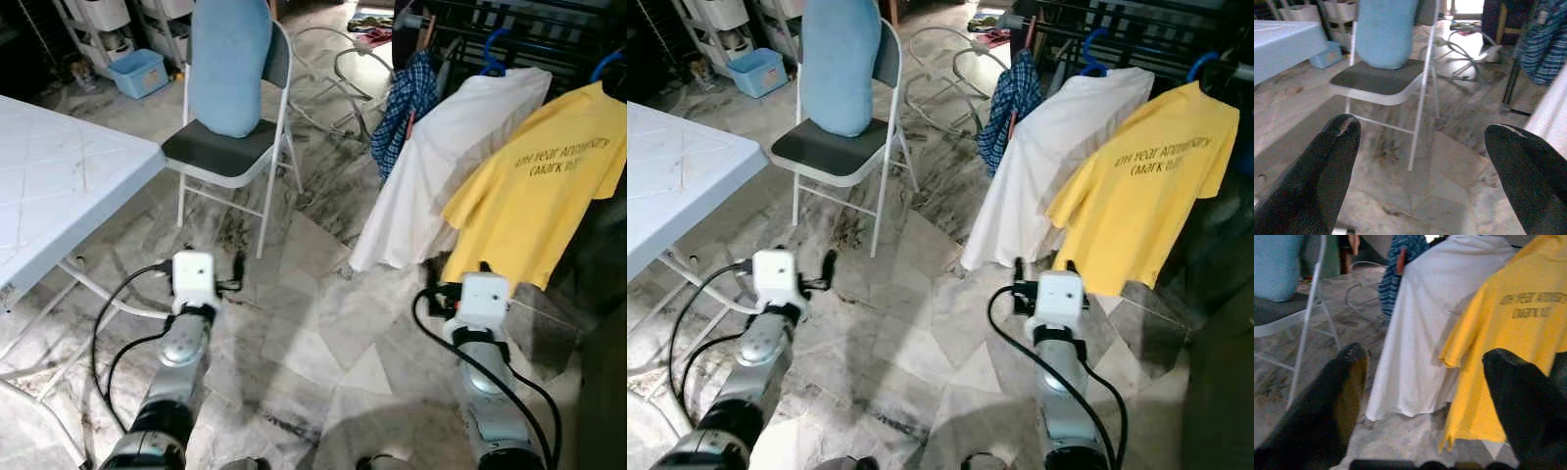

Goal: Hang hanger

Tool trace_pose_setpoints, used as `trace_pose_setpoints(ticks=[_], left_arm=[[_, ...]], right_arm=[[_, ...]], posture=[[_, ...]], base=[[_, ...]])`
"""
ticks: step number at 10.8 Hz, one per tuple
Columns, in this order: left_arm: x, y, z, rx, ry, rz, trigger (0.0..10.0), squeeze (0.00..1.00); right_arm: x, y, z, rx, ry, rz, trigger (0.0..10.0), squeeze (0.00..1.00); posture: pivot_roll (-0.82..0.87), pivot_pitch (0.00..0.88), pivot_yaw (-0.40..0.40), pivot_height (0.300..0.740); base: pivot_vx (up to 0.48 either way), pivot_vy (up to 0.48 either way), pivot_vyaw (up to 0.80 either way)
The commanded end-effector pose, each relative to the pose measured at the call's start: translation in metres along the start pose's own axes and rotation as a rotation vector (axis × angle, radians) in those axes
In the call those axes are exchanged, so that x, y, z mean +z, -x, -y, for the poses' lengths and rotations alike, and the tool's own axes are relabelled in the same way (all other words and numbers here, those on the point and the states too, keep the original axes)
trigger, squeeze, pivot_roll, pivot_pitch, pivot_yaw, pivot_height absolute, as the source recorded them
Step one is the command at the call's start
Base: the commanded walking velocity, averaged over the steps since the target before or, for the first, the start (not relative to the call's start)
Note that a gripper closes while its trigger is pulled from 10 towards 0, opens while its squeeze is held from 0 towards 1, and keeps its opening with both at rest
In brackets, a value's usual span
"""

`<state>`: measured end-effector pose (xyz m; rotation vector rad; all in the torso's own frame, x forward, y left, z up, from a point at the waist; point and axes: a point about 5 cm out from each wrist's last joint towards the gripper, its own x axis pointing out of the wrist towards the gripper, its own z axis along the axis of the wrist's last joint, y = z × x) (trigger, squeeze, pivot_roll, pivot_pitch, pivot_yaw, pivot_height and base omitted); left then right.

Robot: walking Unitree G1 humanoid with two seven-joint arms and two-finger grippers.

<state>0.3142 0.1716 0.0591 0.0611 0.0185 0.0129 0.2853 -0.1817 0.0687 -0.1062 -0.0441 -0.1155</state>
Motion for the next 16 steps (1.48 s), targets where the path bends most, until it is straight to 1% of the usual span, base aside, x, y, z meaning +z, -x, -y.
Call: trace_pose_setpoints(ticks=[1,2,3,4,5,6,7,8,9,10,12,14,16], left_arm=[[-0.002,0.003,-0.006,0.022,-0.009,-0.005,10.0,0.0],[-0.006,0.003,-0.006,0.038,0.049,-0.051,10.0,0.0],[-0.002,0.002,-0.004,0.024,0.042,-0.036,10.0,0.0],[0.005,0.001,-0.006,-0.009,0.02,-0.013,10.0,0.0],[0.006,0.005,-0.011,-0.046,-0.009,-0.013,10.0,0.0],[0.0,0.017,-0.005,-0.103,0.002,-0.038,10.0,0.0],[-0.003,0.021,0.002,-0.132,0.0,-0.027,10.0,0.0],[0.004,0.017,0.01,-0.133,0.025,0.005,10.0,0.0],[0.012,0.008,0.008,-0.082,0.032,0.038,10.0,0.0],[0.013,0.005,0.007,-0.06,0.071,0.021,10.0,0.0],[0.011,0.009,0.016,-0.14,0.048,0.016,10.0,0.0],[0.009,0.01,0.019,-0.143,0.061,0.007,10.0,0.0],[0.011,0.007,0.021,-0.157,0.065,0.006,10.0,0.0]], right_arm=[[-0.005,0.001,-0.002,0.021,-0.002,-0.031,10.0,0.23],[-0.006,-0.001,-0.008,0.076,-0.023,-0.047,10.0,0.0],[-0.006,-0.002,-0.011,0.103,-0.02,-0.047,10.0,0.0],[-0.004,-0.003,-0.013,0.134,0.026,-0.036,10.0,0.0],[-0.007,-0.003,-0.011,0.13,0.026,-0.065,10.0,0.0],[-0.009,-0.001,-0.007,0.119,0.027,-0.069,10.0,0.0],[-0.007,0.0,-0.008,0.118,0.018,-0.063,10.0,0.0],[-0.005,0.001,-0.009,0.121,0.011,-0.052,10.0,0.0],[-0.004,0.001,-0.008,0.105,0.004,-0.047,10.0,0.0],[-0.003,0.003,-0.009,0.101,-0.001,-0.045,10.0,0.0],[-0.003,0.01,-0.014,0.13,0.001,-0.053,10.0,0.0],[0.0,0.008,-0.012,0.111,-0.005,-0.05,10.0,0.0],[0.002,0.009,-0.013,0.107,-0.006,-0.05,10.0,0.0]], posture=[[-0.06,0.012,0.022,0.74],[-0.05,0.0,0.005,0.74],[-0.05,0.0,-0.002,0.74],[-0.04,0.0,-0.013,0.74],[-0.04,0.0,-0.018,0.74],[-0.05,0.0,-0.009,0.74],[-0.06,0.0,0.007,0.74],[-0.08,0.021,0.029,0.74],[-0.09,0.045,0.029,0.74],[-0.09,0.074,0.023,0.74],[-0.11,0.11,0.023,0.74],[-0.12,0.122,0.027,0.74],[-0.12,0.131,0.031,0.74]], base=[[0.0,0.0,0.0],[0.0,0.0,0.0],[0.0,0.0,0.0],[0.0,0.0,0.0],[0.0,0.0,0.0],[0.0,0.0,0.0],[0.0,0.0,0.0],[0.0,0.0,0.0],[0.0,0.0,0.0],[0.281,0.0,0.0],[0.306,0.0,0.0],[0.371,0.0,0.0],[0.394,0.0,0.0]])
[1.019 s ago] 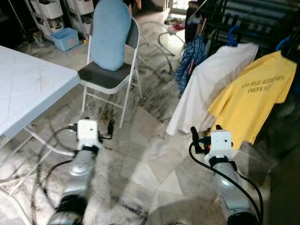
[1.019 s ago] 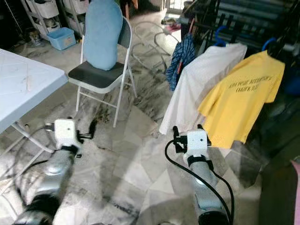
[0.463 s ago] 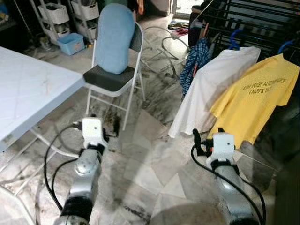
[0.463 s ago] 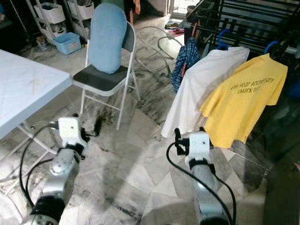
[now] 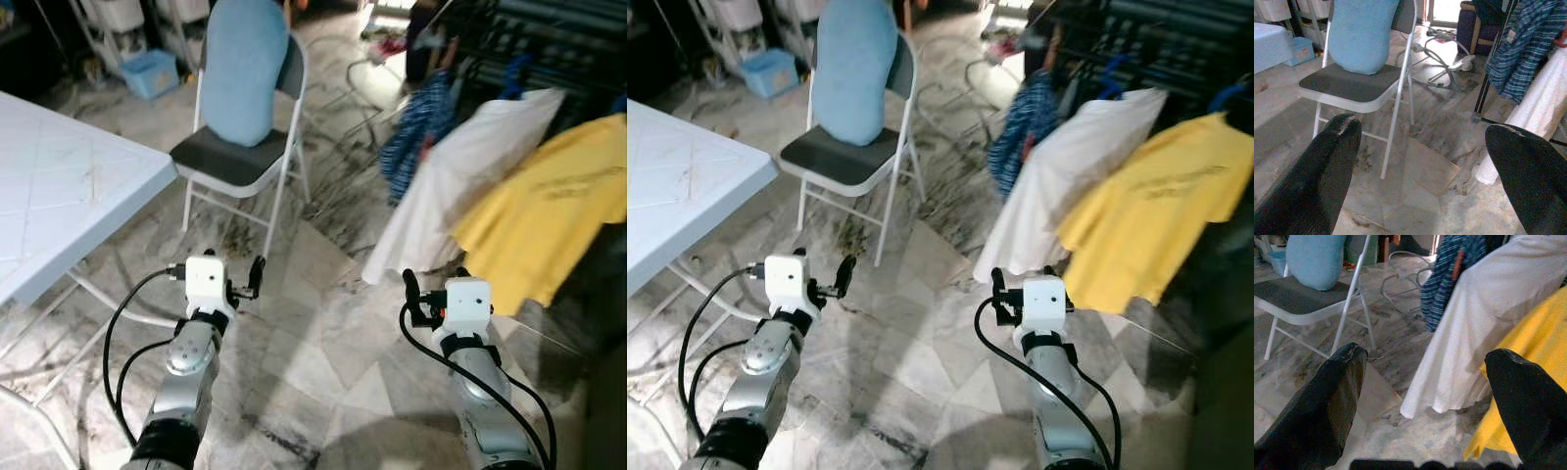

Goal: Hang hanger

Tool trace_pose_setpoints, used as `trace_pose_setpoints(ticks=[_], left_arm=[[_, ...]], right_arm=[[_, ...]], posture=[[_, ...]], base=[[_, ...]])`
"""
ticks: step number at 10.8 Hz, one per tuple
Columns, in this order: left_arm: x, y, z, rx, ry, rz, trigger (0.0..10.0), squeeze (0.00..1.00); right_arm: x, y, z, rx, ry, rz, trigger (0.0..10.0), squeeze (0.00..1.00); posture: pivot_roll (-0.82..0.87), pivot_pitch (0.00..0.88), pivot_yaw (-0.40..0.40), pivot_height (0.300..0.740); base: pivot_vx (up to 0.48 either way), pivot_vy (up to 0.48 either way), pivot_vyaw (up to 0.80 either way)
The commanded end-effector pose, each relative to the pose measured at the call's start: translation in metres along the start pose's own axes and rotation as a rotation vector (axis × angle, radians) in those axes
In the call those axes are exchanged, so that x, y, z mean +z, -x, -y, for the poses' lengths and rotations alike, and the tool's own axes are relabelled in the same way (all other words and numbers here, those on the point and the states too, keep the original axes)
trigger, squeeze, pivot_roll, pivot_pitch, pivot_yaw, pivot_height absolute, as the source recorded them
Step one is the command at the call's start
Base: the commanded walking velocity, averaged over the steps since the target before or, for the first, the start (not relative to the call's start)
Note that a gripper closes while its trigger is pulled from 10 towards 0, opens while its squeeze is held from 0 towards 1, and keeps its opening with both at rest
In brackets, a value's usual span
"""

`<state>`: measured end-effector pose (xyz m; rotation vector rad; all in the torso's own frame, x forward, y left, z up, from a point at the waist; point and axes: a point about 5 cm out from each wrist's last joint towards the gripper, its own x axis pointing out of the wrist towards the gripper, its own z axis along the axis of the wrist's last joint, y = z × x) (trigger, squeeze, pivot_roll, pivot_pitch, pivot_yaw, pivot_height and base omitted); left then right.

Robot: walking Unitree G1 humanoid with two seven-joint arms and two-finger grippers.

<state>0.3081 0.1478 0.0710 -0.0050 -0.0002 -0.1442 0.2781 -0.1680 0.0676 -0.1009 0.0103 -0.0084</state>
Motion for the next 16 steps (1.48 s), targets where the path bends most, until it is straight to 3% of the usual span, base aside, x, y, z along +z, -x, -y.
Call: trace_pose_setpoints(ticks=[1,7,10,16], left_arm=[[-0.002,-0.001,-0.002,-0.001,-0.001,-0.017,10.0,0.0],[0.004,-0.018,0.007,0.014,0.059,-0.031,10.0,0.0],[0.005,-0.022,0.009,-0.001,0.063,-0.037,10.0,0.0],[0.007,-0.025,0.021,-0.071,0.065,-0.028,10.0,0.0]], right_arm=[[0.001,0.001,0.0,-0.005,-0.003,-0.001,10.0,0.0],[0.004,0.001,-0.006,-0.01,-0.013,0.0,10.0,0.0],[0.004,0.007,-0.003,-0.024,-0.006,0.0,10.0,0.0],[0.023,-0.004,0.011,-0.121,0.047,0.071,10.0,0.0]], posture=[[-0.12,0.138,0.036,0.74],[-0.13,0.172,0.04,0.74],[-0.13,0.183,0.038,0.74],[-0.12,0.171,0.046,0.74]], base=[[0.398,0.0,0.0],[0.399,0.0,0.0],[0.391,0.276,0.0],[0.338,0.34,0.0]])
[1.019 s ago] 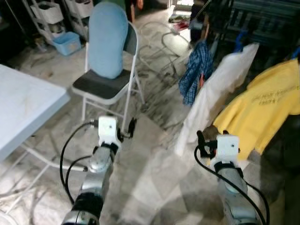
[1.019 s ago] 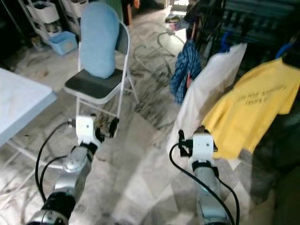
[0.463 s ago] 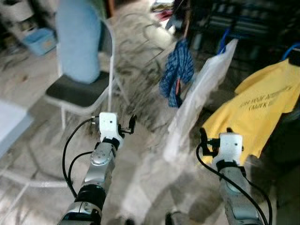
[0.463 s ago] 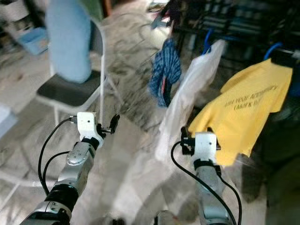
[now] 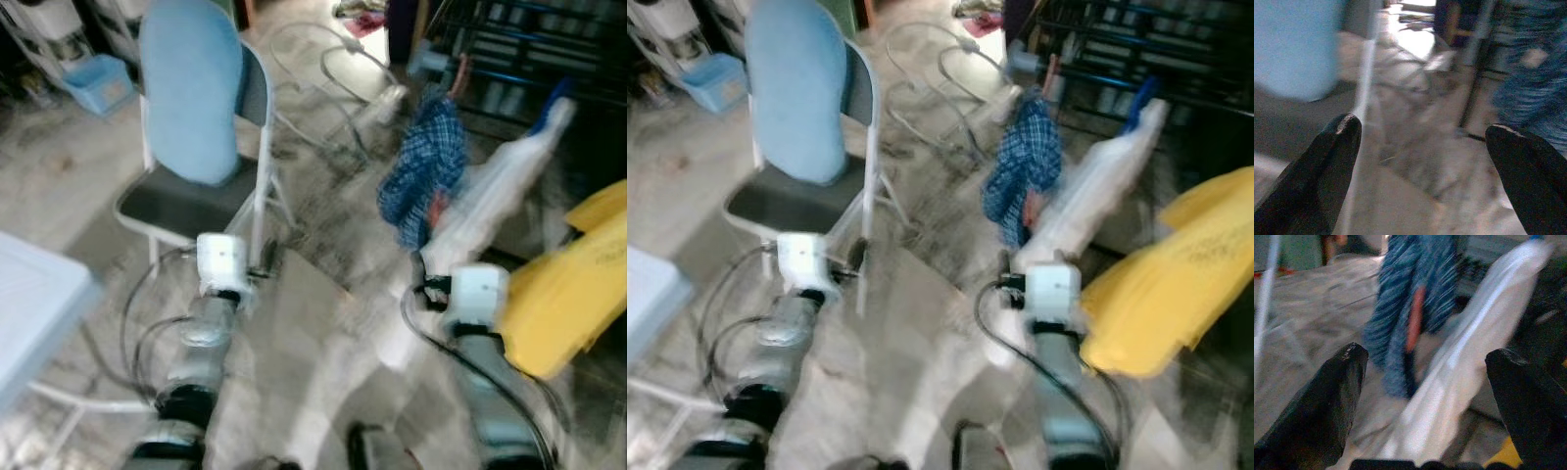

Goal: Hang hanger

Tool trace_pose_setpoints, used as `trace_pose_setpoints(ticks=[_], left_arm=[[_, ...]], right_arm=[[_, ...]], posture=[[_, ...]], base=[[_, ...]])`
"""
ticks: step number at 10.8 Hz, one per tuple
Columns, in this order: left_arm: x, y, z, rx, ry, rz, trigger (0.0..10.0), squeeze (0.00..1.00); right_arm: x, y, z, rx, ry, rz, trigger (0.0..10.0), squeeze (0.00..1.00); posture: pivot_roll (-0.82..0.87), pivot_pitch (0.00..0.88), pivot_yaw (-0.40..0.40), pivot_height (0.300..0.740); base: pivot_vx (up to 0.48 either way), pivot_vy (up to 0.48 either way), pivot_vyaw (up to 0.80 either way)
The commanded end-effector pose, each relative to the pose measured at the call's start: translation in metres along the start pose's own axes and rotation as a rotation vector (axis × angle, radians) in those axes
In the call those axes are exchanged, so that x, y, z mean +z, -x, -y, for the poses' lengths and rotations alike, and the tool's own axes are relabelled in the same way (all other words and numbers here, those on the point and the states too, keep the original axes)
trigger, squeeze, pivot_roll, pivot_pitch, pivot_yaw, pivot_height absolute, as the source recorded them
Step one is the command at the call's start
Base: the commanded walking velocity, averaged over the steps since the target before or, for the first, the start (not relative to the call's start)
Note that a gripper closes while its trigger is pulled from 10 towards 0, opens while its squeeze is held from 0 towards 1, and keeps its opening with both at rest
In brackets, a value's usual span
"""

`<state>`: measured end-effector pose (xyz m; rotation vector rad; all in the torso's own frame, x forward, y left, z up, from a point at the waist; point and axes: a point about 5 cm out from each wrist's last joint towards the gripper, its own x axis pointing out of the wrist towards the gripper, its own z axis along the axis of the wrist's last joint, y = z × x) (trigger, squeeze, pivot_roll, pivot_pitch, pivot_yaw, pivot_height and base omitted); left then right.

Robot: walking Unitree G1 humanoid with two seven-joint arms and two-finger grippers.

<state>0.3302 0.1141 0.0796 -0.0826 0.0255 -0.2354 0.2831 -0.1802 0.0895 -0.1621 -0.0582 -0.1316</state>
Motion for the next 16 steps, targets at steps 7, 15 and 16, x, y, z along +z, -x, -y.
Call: trace_pose_setpoints(ticks=[7,15,16], left_arm=[[0.0,0.0,-0.006,-0.017,0.002,-0.007,10.0,0.0],[0.002,0.002,0.009,-0.133,0.042,0.024,10.0,0.0],[0.002,0.002,0.011,-0.14,0.043,0.023,10.0,0.0]], right_arm=[[0.014,-0.008,0.011,-0.092,0.073,0.053,10.0,0.0],[0.013,-0.01,0.018,-0.156,0.11,0.037,10.0,0.0],[0.014,-0.009,0.018,-0.149,0.102,0.041,10.0,0.0]], posture=[[-0.11,0.176,0.068,0.74],[-0.11,0.179,0.062,0.74],[-0.12,0.18,0.063,0.74]], base=[[0.164,0.116,0.0],[0.0,0.0,-0.22],[0.24,0.0,0.0]])
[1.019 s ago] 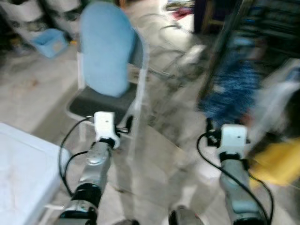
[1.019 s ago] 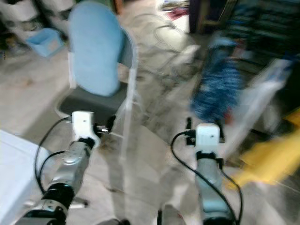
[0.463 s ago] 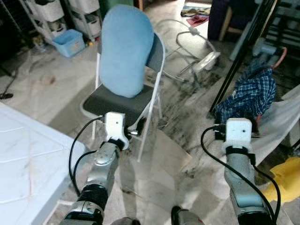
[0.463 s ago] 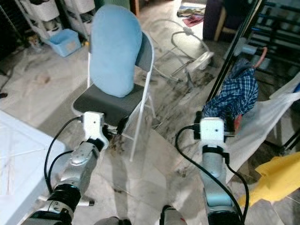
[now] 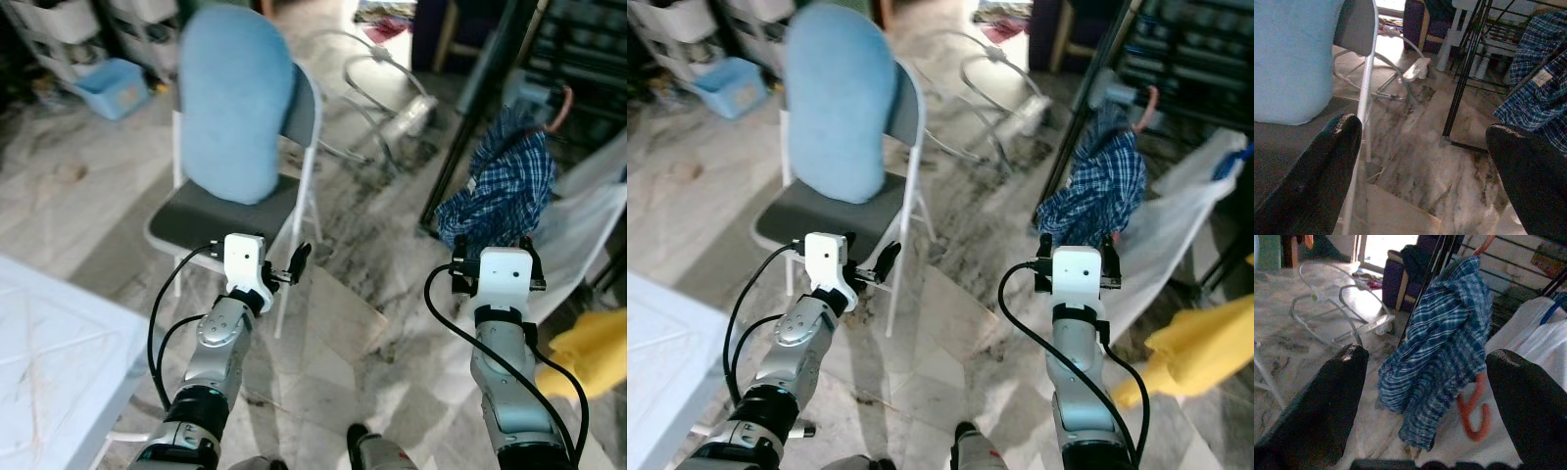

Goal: Hang hanger

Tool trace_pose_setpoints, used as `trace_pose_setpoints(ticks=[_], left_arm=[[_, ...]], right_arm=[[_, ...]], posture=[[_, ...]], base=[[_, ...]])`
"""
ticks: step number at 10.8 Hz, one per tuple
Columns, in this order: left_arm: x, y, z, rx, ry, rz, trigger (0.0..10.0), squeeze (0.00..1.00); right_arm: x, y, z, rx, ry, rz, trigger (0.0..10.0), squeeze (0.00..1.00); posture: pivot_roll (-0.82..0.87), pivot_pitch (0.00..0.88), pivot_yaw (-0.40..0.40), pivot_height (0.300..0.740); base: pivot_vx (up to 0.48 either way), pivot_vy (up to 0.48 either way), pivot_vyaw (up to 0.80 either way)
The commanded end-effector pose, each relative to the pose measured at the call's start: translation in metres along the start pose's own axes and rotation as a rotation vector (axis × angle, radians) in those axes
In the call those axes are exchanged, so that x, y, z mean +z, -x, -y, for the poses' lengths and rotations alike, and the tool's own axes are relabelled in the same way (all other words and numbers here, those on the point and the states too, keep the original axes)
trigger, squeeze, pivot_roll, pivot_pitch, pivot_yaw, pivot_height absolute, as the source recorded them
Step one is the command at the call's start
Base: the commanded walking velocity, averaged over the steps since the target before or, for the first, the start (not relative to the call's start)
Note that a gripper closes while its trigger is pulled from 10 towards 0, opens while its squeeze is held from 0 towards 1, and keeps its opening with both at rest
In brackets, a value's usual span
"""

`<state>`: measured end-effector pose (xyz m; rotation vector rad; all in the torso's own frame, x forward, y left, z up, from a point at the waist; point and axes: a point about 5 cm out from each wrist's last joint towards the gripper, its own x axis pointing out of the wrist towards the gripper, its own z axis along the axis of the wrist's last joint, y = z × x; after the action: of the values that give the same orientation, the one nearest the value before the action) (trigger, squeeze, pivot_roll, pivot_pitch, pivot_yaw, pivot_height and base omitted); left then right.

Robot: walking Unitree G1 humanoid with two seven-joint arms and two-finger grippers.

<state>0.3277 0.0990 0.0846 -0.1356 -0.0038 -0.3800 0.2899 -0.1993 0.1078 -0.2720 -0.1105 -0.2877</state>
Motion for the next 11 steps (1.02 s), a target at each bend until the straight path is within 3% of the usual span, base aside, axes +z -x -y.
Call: trace_pose_setpoints(ticks=[1,6,11], left_arm=[[-0.002,0.003,-0.003,0.0,-0.001,-0.007,10.0,0.0],[-0.009,0.004,0.005,-0.037,0.006,-0.033,10.0,0.0],[-0.012,0.006,0.006,-0.036,0.004,-0.046,10.0,0.0]], right_arm=[[0.0,0.002,-0.002,0.007,-0.011,-0.005,10.0,0.0],[0.001,0.003,0.004,-0.006,0.022,-0.003,10.0,0.0],[0.008,-0.004,0.01,-0.026,0.081,0.033,10.0,0.0]], posture=[[-0.13,0.182,0.066,0.74],[-0.14,0.187,0.054,0.74],[-0.14,0.185,0.041,0.74]], base=[[0.24,0.0,0.0],[0.279,0.0,-0.8],[0.054,0.0,0.0]])
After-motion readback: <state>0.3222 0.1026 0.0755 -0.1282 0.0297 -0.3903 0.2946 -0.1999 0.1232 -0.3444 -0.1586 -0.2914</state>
